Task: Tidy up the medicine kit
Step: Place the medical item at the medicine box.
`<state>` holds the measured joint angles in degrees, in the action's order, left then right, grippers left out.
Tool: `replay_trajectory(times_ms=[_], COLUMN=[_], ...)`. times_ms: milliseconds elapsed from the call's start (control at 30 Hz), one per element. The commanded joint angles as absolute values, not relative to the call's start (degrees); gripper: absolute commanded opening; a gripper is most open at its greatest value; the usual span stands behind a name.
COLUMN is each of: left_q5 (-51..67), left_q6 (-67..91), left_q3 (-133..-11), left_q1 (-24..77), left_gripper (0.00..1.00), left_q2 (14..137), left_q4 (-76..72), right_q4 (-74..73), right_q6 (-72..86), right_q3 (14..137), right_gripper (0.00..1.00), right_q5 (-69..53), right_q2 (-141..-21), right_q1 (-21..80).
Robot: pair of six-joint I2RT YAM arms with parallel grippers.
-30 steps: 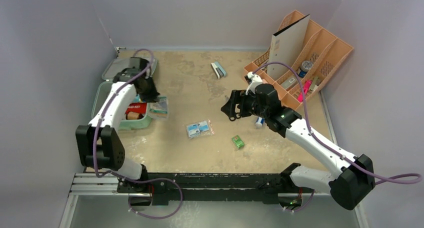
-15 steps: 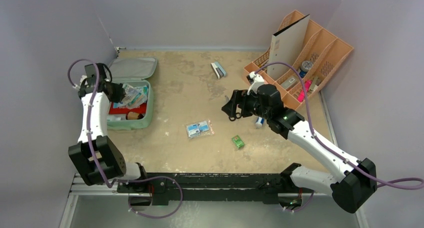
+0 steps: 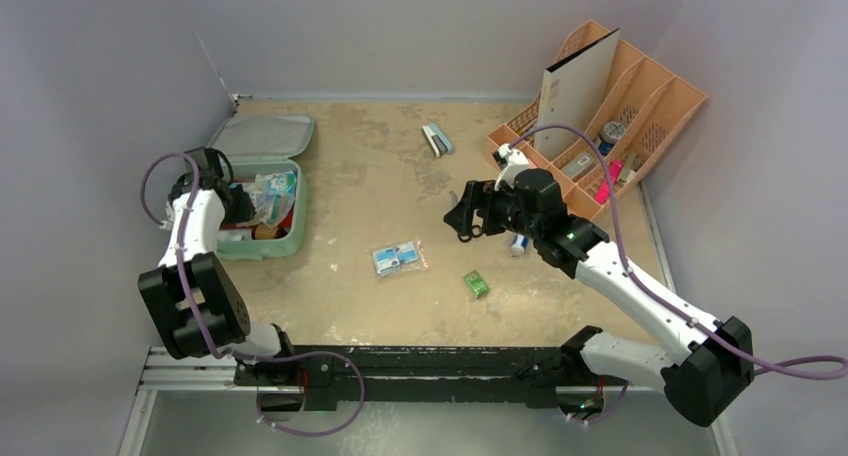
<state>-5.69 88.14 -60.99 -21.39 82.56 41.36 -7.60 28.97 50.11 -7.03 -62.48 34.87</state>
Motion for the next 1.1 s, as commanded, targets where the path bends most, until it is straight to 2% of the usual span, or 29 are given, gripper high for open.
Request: replay_trajectory(times_ms=[0,333,467,667,900,1067], left_q5=[-10.8,-8.88,-7.61,-5.84,-6.06,-7.28], left_q6=[93.17,93.61,93.43,92.45,90.31,85.57], left_q3=[-58.93,-57.75,-58.01,-58.69,-60.35,-63.41], left_q1=[-21.97,-21.97,-21.97,-21.98,-21.97,-21.97], left_gripper=[0.0,0.01,0.07,0.26,0.36,0.37], left_q2=[82.05,85.08,85.81,85.58,82.95,82.23], left_q4=[39.07,37.36,37.7,37.98,40.53,43.41], right_q4=[-8.5,-8.6,-8.6,-9.36,-8.95,-8.53], right_q6=[27.19,27.51,27.89,28.01,28.52,29.4], right_q3=[50.22,50.54,50.36,50.54,49.92,49.31], right_gripper=[0.93,0.94,0.94,0.94,0.94,0.95], right_q5=[-6.73,-6.85,-6.94,-7.04,-7.78,-9.03], right_q2=[-60.64,-61.26,-61.13,-60.48,-60.62,-61.49], right_q1=[34.98,34.98,34.98,34.98,35.0,34.98])
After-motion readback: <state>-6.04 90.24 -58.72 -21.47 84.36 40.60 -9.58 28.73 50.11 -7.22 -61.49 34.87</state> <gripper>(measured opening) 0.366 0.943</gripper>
